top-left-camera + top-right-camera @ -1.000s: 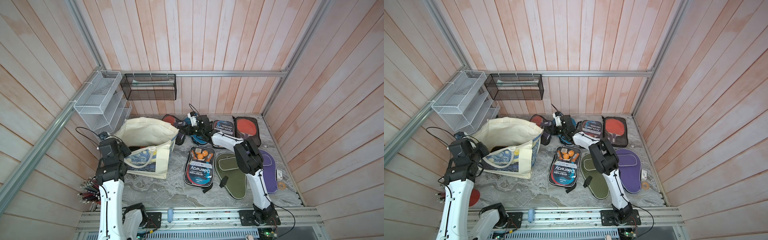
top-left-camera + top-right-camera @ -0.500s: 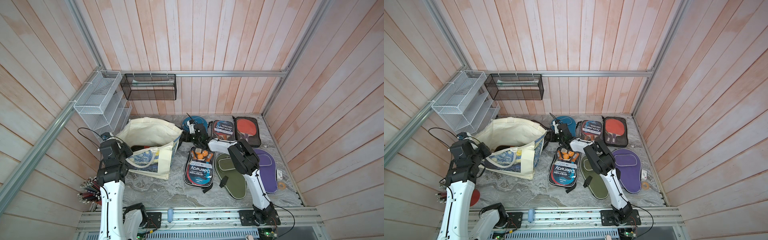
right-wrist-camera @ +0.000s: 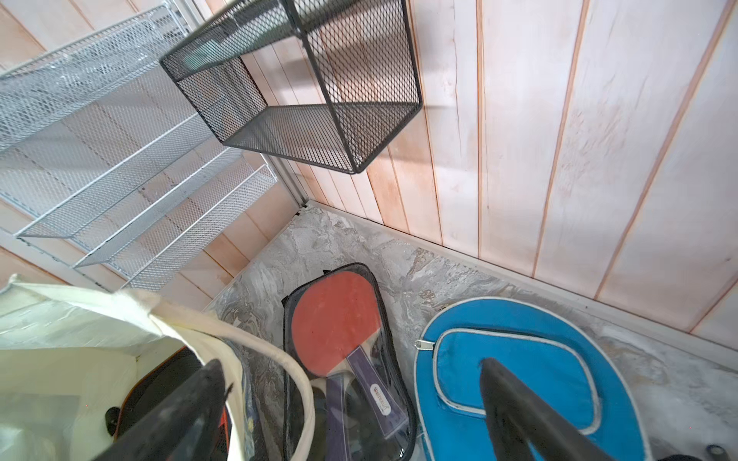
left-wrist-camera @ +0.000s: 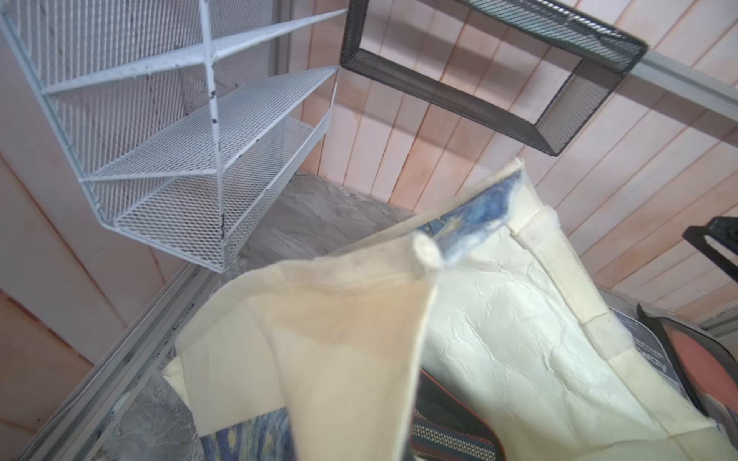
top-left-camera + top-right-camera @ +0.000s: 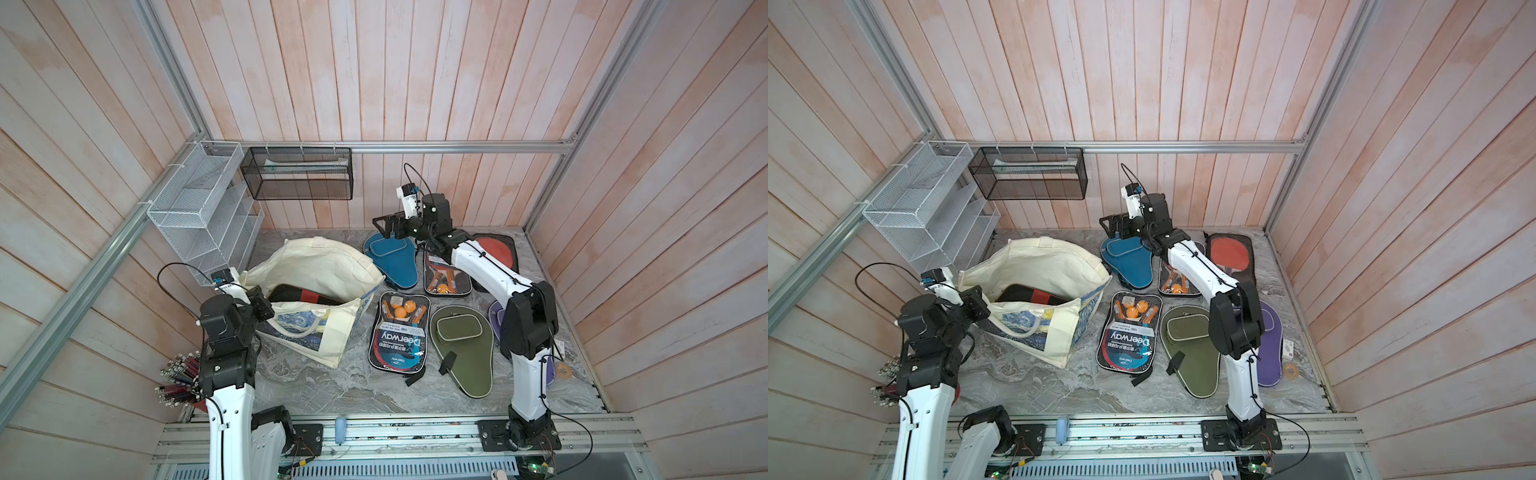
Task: Remove the ping pong set from the canvas bag
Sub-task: Place the ping pong set at the center of the board, then pick up the ping pong set from the canvas bag.
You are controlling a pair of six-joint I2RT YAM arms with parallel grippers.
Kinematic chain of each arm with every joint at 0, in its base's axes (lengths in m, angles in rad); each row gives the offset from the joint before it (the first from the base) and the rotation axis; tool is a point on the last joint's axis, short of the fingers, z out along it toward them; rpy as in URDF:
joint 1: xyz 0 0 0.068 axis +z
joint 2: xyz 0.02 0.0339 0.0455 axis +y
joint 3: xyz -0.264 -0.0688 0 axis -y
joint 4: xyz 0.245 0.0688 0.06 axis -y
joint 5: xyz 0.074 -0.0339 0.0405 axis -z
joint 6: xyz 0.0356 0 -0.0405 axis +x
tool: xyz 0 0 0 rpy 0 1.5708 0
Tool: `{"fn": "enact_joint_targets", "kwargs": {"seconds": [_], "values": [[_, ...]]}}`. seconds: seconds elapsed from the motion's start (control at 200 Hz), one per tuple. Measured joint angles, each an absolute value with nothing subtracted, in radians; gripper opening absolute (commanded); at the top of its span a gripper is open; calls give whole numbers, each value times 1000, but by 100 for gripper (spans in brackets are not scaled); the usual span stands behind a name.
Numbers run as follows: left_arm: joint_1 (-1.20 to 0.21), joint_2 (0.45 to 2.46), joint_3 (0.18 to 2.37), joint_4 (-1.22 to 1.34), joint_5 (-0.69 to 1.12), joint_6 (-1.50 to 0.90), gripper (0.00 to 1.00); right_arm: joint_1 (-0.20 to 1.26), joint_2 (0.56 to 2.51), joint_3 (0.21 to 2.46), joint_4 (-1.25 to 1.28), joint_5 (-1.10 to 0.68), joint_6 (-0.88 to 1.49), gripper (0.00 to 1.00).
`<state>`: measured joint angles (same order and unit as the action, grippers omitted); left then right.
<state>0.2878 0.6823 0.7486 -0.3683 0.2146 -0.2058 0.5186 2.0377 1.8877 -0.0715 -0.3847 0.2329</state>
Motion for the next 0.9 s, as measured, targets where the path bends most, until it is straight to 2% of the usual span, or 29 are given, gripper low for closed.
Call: {"fn": "enact_joint_targets", "kwargs": {"seconds": [0.245,0.435,0.695,0.895], "values": [[288,565,679,-287,358,-175,0,546,2025,2064,-395,-566,-64,99],[287,585,671,-232,408,-173,0,691,1967,2060,-526,-653,-217,100],[287,604,654,-186,414,-177,0,867,1991,1829,-478,-667,-152,99],[287,622,654,-172,409,-184,0,871,2187,1887,-483,-615,-8,99]]}}
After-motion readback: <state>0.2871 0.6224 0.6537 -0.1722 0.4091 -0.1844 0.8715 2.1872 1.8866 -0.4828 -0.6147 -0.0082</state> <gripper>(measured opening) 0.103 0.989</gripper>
